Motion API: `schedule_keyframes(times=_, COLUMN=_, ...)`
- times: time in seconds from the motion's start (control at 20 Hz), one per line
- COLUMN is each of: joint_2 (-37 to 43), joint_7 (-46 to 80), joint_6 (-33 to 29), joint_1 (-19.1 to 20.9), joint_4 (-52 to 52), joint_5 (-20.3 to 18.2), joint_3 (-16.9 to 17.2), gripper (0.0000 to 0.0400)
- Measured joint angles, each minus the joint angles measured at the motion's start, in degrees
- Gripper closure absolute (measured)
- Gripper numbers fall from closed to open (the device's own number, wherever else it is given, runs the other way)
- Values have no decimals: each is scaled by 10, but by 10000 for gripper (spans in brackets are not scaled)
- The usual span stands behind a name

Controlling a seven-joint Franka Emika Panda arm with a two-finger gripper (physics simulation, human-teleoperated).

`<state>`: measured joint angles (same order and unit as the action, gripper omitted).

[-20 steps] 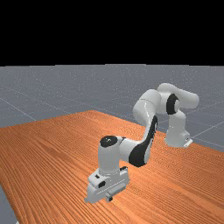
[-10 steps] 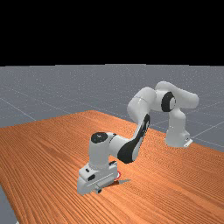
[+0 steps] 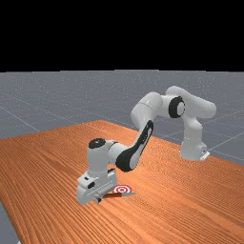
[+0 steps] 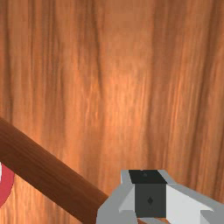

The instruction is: Pick up the pen and put it to the marker

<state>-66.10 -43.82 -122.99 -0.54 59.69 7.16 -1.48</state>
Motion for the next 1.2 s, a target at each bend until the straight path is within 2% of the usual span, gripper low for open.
schedule_keyframes(times=0.1, joint_2=0, joint_7=-2, joint_6=0, joint_1=10, joint_4=0, joint_5=-2, joint_3=3, gripper=400)
schedule_keyframes(times=0.15, joint_2=-3, joint_7=30, joint_6=5, joint_1=3, joint_4=-6, joint_5=6, joint_3=21, gripper=400)
schedule_keyframes(times=0.2, joint_2=-3, joint_7=18, joint_6=4, joint_1=12, joint_4=-6, joint_5=2, joint_3=18, gripper=400)
schedule_keyframes(times=0.25, joint_2=-3, joint_7=-33, joint_6=-1, joint_1=32, joint_4=-5, joint_5=-1, joint_3=4, gripper=400)
schedule_keyframes(times=0.45, joint_2=-21, joint_7=-117, joint_6=6, joint_1=85, joint_4=-38, joint_5=2, joint_3=4, gripper=400)
schedule_keyframes(times=0.65, joint_2=-4, joint_7=-50, joint_6=-2, joint_1=79, joint_4=-6, joint_5=-7, joint_3=16, gripper=400)
schedule_keyframes(times=1.0, joint_2=-5, joint_7=-115, joint_6=-6, joint_1=92, joint_4=-10, joint_5=3, joint_3=7, gripper=400)
schedule_keyframes(times=1.2, joint_2=5, joint_7=-94, joint_6=-12, joint_1=97, joint_4=8, joint_5=-5, joint_3=10, gripper=400)
